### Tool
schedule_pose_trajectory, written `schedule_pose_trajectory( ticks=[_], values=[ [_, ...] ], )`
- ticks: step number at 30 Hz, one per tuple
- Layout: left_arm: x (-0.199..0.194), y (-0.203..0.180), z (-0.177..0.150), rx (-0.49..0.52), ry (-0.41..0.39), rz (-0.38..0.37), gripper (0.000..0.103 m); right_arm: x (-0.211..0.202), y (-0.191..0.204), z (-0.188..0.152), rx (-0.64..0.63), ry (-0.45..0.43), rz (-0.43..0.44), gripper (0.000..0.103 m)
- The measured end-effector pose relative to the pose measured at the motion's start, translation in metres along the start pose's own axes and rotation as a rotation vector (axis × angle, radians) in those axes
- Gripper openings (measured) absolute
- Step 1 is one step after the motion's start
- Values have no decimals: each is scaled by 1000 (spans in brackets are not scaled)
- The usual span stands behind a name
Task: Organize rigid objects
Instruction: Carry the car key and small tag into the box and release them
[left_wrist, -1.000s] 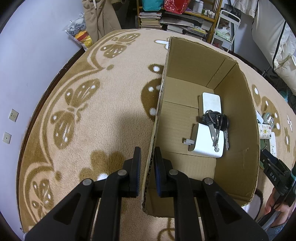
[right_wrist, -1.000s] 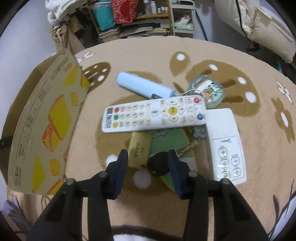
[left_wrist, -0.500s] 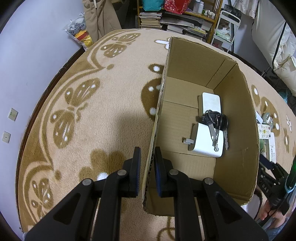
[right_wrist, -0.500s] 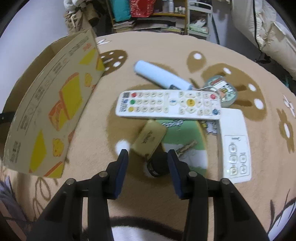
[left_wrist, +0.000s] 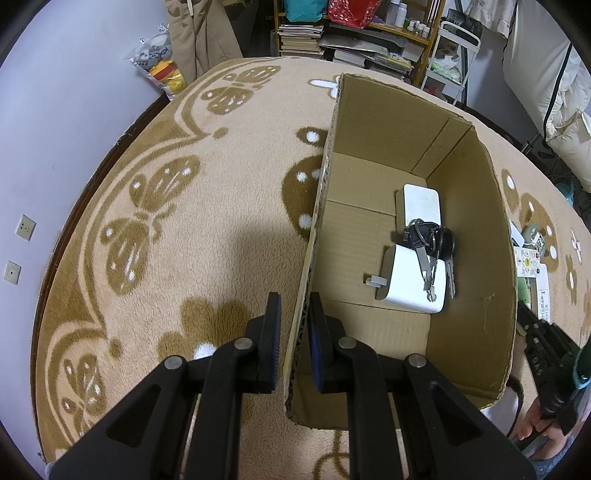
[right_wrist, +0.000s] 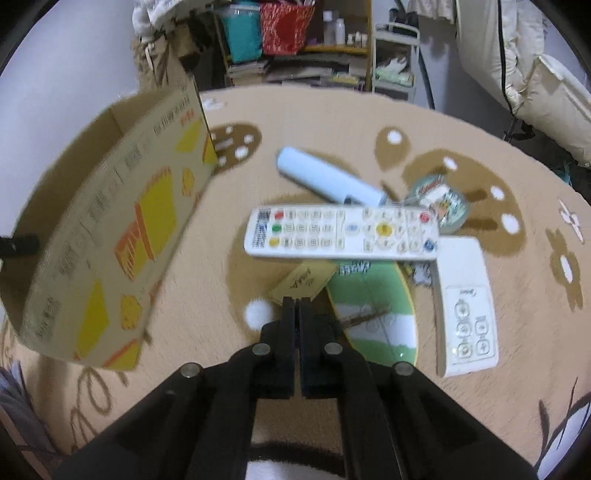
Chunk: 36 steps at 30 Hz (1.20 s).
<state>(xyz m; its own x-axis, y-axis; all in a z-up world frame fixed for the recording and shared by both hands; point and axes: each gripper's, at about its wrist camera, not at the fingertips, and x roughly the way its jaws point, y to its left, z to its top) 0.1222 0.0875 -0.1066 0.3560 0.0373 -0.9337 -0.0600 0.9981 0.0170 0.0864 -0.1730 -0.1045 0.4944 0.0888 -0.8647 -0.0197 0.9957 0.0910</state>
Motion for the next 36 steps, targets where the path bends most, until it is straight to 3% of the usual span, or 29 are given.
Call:
schedule_pose_trajectory(
  ticks=[13, 25, 30, 36],
  values=[
    [0, 0, 0, 2, 0, 2, 14, -38, 25, 51, -10, -145, 58, 3],
    [0, 2, 0, 10, 0, 8, 13, -89, 96, 122, -121, -306, 179, 3],
    [1, 1, -1, 20, 1, 17, 12, -87, 126, 131, -167, -309, 207, 3],
    [5, -1, 0, 30, 9, 26, 11, -67, 144, 117, -188, -253, 232, 3]
  ],
)
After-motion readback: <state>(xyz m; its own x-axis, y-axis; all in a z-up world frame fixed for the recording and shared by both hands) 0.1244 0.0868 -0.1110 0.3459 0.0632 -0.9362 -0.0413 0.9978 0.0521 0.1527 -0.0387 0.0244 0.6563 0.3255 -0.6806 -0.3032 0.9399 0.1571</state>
